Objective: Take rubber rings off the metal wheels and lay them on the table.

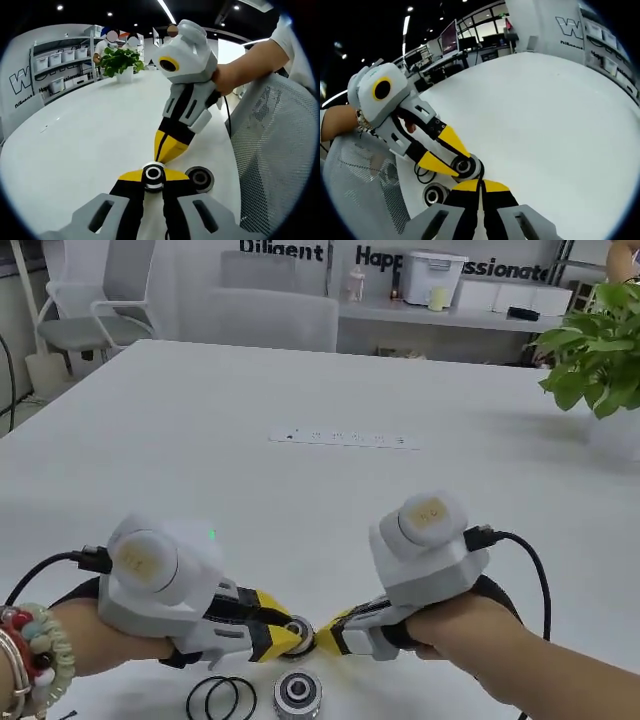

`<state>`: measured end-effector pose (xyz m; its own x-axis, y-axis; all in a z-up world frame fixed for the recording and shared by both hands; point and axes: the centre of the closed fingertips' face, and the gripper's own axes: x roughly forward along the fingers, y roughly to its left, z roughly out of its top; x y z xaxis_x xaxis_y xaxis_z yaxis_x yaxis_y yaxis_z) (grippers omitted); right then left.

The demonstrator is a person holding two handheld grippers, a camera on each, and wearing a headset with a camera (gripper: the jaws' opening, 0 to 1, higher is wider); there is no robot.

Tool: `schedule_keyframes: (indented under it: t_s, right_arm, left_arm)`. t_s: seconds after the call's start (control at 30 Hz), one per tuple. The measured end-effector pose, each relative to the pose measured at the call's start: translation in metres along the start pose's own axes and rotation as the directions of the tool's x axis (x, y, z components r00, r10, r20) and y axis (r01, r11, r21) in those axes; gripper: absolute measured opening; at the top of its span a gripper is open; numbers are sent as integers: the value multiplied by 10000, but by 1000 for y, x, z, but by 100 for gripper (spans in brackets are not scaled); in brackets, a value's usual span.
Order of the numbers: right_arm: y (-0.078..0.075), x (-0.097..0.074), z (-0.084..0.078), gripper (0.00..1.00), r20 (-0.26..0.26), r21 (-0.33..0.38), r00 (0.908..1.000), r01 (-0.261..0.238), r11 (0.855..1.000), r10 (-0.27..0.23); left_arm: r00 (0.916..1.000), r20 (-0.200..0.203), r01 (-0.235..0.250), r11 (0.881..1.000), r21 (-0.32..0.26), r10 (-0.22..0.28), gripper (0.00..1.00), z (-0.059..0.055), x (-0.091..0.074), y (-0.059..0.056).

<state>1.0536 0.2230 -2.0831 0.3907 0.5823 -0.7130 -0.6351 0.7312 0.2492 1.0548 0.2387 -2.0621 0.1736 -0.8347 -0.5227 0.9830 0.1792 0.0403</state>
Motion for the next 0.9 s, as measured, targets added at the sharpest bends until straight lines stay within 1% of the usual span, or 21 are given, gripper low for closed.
schedule_keyframes:
  t_s: [0.07, 0.13, 0.17, 0.23, 0.27, 0.3, 0.33, 0.37, 0.4, 0.43, 0.47, 0.5, 0.53, 0.57, 0.6, 0.63, 0.73, 0.77, 0.83, 0.9]
  right_arm:
    - [0, 0, 0, 0, -7, 90, 10000, 93, 9999, -93]
    - [0, 0, -1, 0, -28, 489, 9999, 145, 9987, -143]
    - [0, 0, -1, 0, -41, 822, 9999, 141, 9965, -138]
    - [-1, -2, 1, 0, 161, 1189, 9999, -24, 9929, 5]
    - [0, -4, 5, 0, 515, 1487, 9985, -233, 9886, 158]
    - [-1, -6, 8, 0, 767, 1831, 9969, -290, 9827, 152]
    - [2, -8, 12, 0, 1068, 2259, 9927, -790, 9709, 560]
    - [3, -9, 13, 0, 1158, 2564, 9906, -1003, 9614, 724]
    - [-2, -8, 9, 0, 1033, 2466, 9927, -863, 9653, 624]
    - [-2, -8, 8, 0, 1061, 2367, 9924, -861, 9678, 623]
    - [-1, -7, 8, 0, 1145, 2464, 9910, -953, 9645, 686]
    - [3, -7, 8, 0, 1116, 2879, 9898, -1179, 9504, 890]
    - [4, -9, 13, 0, 1348, 3240, 9857, -1399, 9357, 1007]
    - [4, -9, 12, 0, 1313, 3436, 9862, -1410, 9285, 1012]
    - [2, -9, 11, 0, 1264, 3288, 9874, -1320, 9351, 949]
    - [3, -9, 11, 0, 1282, 3232, 9871, -1327, 9370, 956]
    - [4, -10, 12, 0, 1301, 3332, 9861, -1419, 9321, 1036]
    - [5, -10, 12, 0, 1311, 3457, 9856, -1464, 9269, 1068]
    - [6, -10, 12, 0, 1326, 3575, 9847, -1536, 9212, 1127]
    - [6, -11, 12, 0, 1297, 3573, 9849, -1545, 9211, 1149]
  left_arm:
    - [10000, 2, 1, 10000, -12, -1, 8, 0, 0, 0]
    - [10000, -2, -10, 10000, -18, 10, 8, 0, 0, 0]
    - [10000, -3, -14, 10000, -17, 14, 8, 0, 0, 0]
    - [10000, 4, -14, 10000, -7, 14, 8, 0, 0, 0]
    - [10000, 21, -16, 10000, 2, 16, 9, 0, 0, 0]
    - [10000, 45, -22, 10000, 16, 22, 9, 0, 0, 0]
    - [10000, 88, -30, 10000, 29, 30, 9, 0, 0, 0]
    - [9999, 113, -32, 10000, 19, 31, 9, 0, 0, 0]
    - [9999, 140, -20, 10000, -9, 21, 9, 0, 0, 0]
    - [9999, 160, -23, 10000, -19, 23, 8, 0, 0, 0]
    - [9998, 182, -27, 10000, -20, 27, 8, 0, 0, 0]
    - [9998, 191, -25, 10000, -31, 25, 8, 0, 0, 0]
    - [9998, 196, -21, 10000, -36, 21, 8, 1, 0, 0]
    - [9998, 197, -22, 10000, -32, 23, 8, 1, 0, 0]
    - [9998, 203, -33, 10000, -26, 34, 8, 1, 0, 0]
    - [9998, 207, -43, 10000, -19, 43, 8, 1, 1, 0]
    - [9997, 214, -72, 10000, 2, 72, 8, 2, 1, 0]
    - [9997, 218, -77, 10000, -3, 77, 9, 2, 2, -1]
    - [9997, 232, -79, 10000, -15, 79, 9, 2, 2, -1]
    - [9997, 237, -88, 10000, -6, 88, 9, 2, 2, -1]
